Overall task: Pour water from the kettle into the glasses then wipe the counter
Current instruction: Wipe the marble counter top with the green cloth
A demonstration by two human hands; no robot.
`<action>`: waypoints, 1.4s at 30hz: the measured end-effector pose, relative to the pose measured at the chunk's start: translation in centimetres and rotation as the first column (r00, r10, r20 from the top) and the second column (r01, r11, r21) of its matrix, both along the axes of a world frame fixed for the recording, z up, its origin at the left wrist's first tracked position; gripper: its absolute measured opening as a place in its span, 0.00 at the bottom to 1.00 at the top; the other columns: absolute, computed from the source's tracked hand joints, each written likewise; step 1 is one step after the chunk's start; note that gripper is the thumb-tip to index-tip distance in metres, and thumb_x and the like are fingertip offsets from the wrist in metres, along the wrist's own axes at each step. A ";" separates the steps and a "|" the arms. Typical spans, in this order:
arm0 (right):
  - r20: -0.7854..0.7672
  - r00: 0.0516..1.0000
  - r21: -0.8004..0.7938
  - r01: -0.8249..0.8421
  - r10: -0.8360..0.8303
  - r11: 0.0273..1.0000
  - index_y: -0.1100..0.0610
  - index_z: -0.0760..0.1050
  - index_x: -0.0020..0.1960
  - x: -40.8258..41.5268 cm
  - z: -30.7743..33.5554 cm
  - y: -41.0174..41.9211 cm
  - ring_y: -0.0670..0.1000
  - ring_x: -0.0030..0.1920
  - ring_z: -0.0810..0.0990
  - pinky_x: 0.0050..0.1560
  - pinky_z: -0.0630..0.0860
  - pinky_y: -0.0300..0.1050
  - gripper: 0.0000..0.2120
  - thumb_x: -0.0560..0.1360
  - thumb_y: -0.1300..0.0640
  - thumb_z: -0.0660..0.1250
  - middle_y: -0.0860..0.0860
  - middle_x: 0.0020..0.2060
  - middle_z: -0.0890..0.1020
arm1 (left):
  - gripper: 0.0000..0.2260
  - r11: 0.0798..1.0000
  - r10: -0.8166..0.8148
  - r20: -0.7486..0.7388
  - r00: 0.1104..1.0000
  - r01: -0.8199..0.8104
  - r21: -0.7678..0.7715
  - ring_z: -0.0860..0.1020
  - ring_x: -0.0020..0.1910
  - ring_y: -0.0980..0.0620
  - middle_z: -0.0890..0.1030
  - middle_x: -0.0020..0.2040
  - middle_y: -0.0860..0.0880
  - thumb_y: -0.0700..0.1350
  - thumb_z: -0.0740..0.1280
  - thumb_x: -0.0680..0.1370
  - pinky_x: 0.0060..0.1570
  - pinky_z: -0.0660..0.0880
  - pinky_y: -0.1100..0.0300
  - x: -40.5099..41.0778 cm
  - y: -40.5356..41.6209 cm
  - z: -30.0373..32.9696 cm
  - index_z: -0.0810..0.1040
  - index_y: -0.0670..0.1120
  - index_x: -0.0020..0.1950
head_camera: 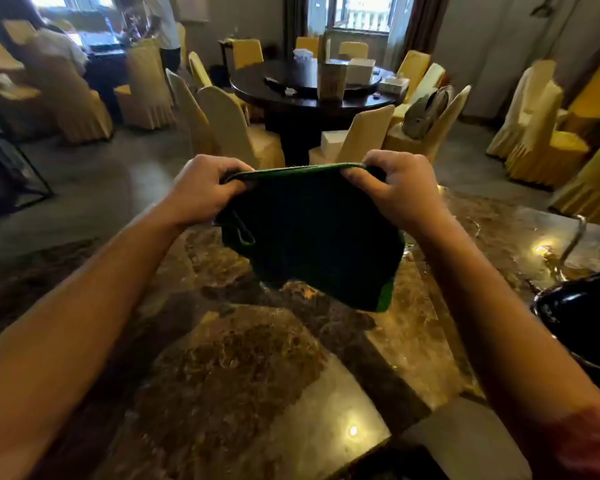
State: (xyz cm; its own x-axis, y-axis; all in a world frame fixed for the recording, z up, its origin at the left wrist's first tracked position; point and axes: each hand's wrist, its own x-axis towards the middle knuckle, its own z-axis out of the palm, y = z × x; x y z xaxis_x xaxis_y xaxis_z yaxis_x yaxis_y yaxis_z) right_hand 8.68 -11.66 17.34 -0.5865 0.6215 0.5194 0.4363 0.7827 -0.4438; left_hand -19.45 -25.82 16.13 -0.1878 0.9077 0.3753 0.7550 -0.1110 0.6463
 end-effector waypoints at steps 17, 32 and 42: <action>0.227 0.931 -0.374 -0.187 0.285 0.908 0.53 0.81 0.44 1.4 -15.8 -0.1 0.48 0.39 0.81 0.42 0.77 0.53 0.16 0.81 0.42 0.66 0.48 0.36 0.83 | 0.19 0.878 -0.103 -0.195 0.975 -0.003 -0.479 0.82 0.52 0.66 0.84 0.52 0.63 0.35 0.68 0.76 0.57 0.77 0.65 -0.7 -7.0 -12.9 0.84 0.57 0.59; 0.296 0.951 -0.139 -0.048 0.088 0.989 0.59 0.73 0.73 -7.4 -16.7 3.4 0.58 0.73 0.71 0.74 0.67 0.54 0.25 0.79 0.51 0.70 0.57 0.70 0.76 | 0.27 0.824 0.335 -0.378 0.863 -0.463 -0.327 0.72 0.69 0.42 0.72 0.72 0.43 0.46 0.70 0.76 0.68 0.70 0.44 -5.8 2.6 -15.3 0.69 0.45 0.75; 0.609 0.790 -0.129 0.181 -0.066 0.975 0.56 0.56 0.84 -8.2 -24.1 2.6 0.61 0.84 0.50 0.83 0.45 0.58 0.38 0.82 0.34 0.43 0.61 0.83 0.56 | 0.31 0.805 0.182 -0.501 0.846 -0.421 -0.417 0.46 0.82 0.50 0.54 0.83 0.50 0.66 0.45 0.83 0.80 0.46 0.45 -4.1 0.8 -24.0 0.56 0.52 0.83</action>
State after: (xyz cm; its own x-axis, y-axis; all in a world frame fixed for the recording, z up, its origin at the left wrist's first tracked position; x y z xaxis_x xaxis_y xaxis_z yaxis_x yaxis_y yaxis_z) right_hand 0.52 -9.08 -6.77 -0.6547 0.7552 -0.0310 0.7465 0.6397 -0.1829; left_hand -23.50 -25.05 -7.89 -0.4179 0.9085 0.0000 0.8971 0.4127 0.1576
